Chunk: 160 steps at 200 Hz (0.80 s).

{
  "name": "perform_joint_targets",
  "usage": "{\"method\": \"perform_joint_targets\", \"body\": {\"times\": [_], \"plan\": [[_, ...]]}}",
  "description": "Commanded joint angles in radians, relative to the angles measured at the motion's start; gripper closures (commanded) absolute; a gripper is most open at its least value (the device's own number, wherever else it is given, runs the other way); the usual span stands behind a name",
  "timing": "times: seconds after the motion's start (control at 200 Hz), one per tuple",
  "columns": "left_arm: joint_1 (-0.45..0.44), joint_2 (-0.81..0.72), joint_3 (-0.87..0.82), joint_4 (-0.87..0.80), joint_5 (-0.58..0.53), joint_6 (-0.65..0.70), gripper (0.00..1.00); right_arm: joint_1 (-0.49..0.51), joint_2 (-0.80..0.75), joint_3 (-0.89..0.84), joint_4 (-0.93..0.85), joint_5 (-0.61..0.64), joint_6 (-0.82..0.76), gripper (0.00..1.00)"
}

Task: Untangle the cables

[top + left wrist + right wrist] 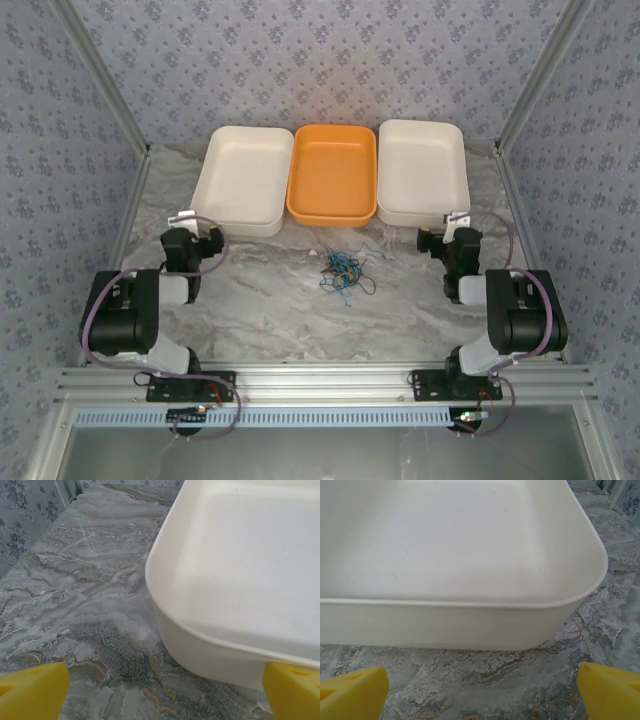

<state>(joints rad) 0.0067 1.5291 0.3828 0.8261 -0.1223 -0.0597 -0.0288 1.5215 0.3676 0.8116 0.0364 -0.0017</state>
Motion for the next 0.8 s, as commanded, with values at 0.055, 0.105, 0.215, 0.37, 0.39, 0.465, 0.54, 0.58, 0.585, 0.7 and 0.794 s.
{"method": "perform_joint_targets", "body": {"times": [0.055,0.105,0.215,0.37,0.39,0.465,0.54,0.58,0.585,0.7,0.794], "plan": [[0.003,0.004,0.022,0.0,0.014,0.016,0.01,-0.005,0.0,0.025,-0.008,-0.007,-0.018,0.01],[0.003,0.004,0.022,0.001,0.014,0.016,0.01,-0.006,0.001,0.025,-0.008,-0.006,-0.018,0.01],[0.004,0.004,0.021,0.001,0.015,0.016,0.01,-0.005,0.001,0.024,-0.006,-0.007,-0.018,0.01],[0.003,0.004,0.022,0.001,0.014,0.017,0.01,-0.005,0.0,0.025,-0.006,-0.007,-0.018,0.01],[0.003,0.003,0.022,0.001,0.014,0.016,0.01,-0.005,0.0,0.025,-0.006,-0.007,-0.018,0.01],[0.004,0.003,0.022,0.001,0.014,0.016,0.01,-0.005,0.0,0.026,-0.007,-0.006,-0.018,0.01],[0.004,0.004,0.023,0.001,0.015,0.016,0.01,-0.005,0.001,0.025,-0.008,-0.007,-0.018,0.01],[0.003,0.004,0.023,0.001,0.014,0.016,0.01,-0.006,0.001,0.025,-0.006,-0.007,-0.018,0.01],[0.004,0.003,0.022,0.001,0.014,0.016,0.01,-0.005,0.001,0.025,-0.007,-0.007,-0.018,0.01],[0.003,0.004,0.023,0.001,0.014,0.017,0.01,-0.005,0.001,0.025,-0.006,-0.007,-0.018,0.01],[0.003,0.004,0.022,0.001,0.014,0.016,0.01,-0.003,-0.018,0.019,-0.003,0.02,-0.006,0.01]]}}
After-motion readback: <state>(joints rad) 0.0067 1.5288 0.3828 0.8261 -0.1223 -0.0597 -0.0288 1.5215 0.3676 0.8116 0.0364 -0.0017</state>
